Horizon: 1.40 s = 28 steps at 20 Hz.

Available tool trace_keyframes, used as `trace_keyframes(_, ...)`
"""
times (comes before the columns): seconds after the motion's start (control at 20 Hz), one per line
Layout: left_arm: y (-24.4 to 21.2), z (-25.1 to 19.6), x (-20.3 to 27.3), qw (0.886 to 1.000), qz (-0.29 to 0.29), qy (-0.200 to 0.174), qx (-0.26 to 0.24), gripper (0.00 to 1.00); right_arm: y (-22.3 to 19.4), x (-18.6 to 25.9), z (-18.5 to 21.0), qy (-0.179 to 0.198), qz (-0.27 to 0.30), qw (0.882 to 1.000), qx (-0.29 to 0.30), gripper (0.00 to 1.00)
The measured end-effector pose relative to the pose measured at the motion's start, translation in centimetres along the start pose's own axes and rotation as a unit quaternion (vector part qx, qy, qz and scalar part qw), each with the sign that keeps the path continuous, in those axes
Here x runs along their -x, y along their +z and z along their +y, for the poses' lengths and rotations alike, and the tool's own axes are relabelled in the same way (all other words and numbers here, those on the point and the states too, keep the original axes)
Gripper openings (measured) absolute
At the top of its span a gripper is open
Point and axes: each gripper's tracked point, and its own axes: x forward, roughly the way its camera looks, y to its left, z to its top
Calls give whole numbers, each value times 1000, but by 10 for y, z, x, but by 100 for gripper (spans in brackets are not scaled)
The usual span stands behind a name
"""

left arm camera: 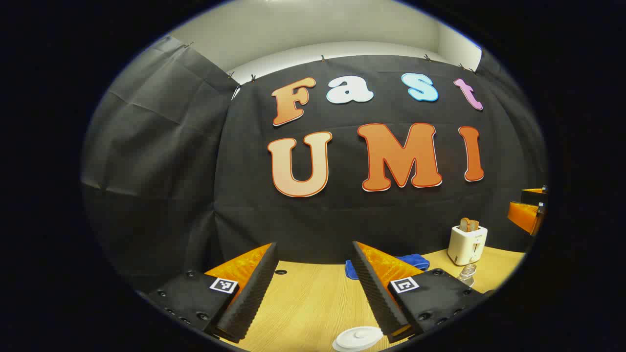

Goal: Open the teacup lid with one hand, grasp the water bottle and pour water into the teacup with the other hand; after pouring, place the water bottle on the coaster and then close the teacup lid.

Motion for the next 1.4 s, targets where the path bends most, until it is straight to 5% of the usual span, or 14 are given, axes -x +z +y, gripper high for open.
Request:
trace_keyframes(1.1,-9,2,-13,1000,16,-3,5,96,-4,-13,12,19,19,1000,0,98)
trace_keyframes(1.4,-39,-11,-13,997,53,-41,41,96,-34,-7,20,40,53,998,-14,99)
